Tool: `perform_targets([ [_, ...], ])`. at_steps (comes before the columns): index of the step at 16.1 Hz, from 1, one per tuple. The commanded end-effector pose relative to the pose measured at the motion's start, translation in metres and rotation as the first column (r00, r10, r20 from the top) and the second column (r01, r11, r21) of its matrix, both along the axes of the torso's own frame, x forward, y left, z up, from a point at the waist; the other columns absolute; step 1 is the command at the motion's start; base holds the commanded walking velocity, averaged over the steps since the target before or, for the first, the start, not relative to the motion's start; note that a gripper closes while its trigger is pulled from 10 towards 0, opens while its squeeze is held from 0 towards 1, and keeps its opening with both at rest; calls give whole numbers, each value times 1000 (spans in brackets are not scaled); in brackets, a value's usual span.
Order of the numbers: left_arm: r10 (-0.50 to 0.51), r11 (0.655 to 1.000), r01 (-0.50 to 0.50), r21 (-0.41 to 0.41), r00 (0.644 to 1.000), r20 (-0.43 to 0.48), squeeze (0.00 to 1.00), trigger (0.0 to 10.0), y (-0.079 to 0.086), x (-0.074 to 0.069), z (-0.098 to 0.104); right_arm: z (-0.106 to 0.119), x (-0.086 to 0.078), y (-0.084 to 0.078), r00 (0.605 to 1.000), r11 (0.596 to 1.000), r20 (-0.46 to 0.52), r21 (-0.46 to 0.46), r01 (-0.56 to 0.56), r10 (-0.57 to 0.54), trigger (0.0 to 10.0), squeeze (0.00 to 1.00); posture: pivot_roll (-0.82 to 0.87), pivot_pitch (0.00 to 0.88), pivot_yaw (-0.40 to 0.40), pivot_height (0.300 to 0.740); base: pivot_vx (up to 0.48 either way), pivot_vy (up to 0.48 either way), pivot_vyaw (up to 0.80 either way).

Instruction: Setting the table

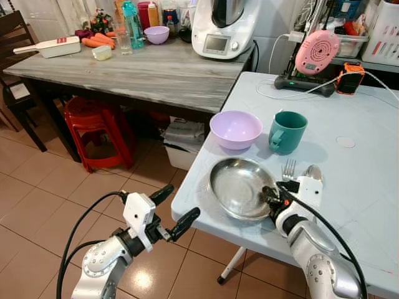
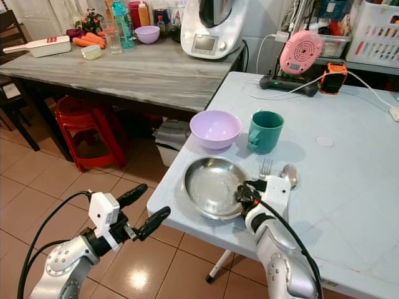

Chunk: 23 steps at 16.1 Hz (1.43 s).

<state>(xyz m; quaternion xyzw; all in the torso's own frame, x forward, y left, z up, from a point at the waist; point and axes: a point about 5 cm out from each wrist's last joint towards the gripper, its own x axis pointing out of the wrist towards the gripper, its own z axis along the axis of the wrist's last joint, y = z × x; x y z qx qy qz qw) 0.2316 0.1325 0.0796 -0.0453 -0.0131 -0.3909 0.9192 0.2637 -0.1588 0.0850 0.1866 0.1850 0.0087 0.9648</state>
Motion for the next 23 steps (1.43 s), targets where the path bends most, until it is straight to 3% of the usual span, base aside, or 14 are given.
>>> perform_targets([
  [1,-10,1000,11,-5,1000,12,0,10000,2,-1,4,-10,-2,5,998,1000,-60,18,-4,5,0,0,-2,0,41,740,0,0,0],
  [7,-6,1000,6,-8,1000,28,0,10000,4,-1,7,-9,0,5,998,999,-67,38,12,-10,0,0,-2,0,41,740,0,0,0],
  [10,153,988,-153,17,988,9,0,10000,11,9,2,-6,0,5,998,998,-59,56,28,-25,0,0,-2,0,41,740,0,0,0],
  [12,277,961,-276,28,960,-30,0,10000,19,20,-2,-1,1,6,998,996,-49,77,39,-35,0,0,-2,0,41,740,0,0,0],
  [15,327,944,-329,-4,940,-94,0,10000,26,27,-6,3,1,3,998,994,-35,89,57,-54,0,0,-9,0,37,740,0,0,0],
  [16,336,941,-337,-1,938,-91,0,10000,27,29,-6,5,0,1,998,993,-17,95,66,-65,6275,0,-9,0,37,740,0,0,0],
  [17,339,940,-340,2,937,-86,0,10000,27,30,-6,7,-2,1,998,993,7,100,57,-58,10000,0,-9,0,37,740,0,0,0],
  [18,340,940,-341,-3,936,-90,0,10000,27,30,-6,9,-5,2,998,997,43,63,36,-38,10000,0,-9,0,38,740,0,0,0],
  [20,343,938,-346,-11,933,-107,0,10000,25,31,-8,3,-9,4,999,999,13,44,31,-32,10000,0,-9,0,38,740,0,150,0],
  [23,325,944,-329,-20,939,-113,0,10000,23,30,-9,3,-10,8,999,998,31,53,24,-26,10000,0,-15,0,43,740,0,350,-515],
])
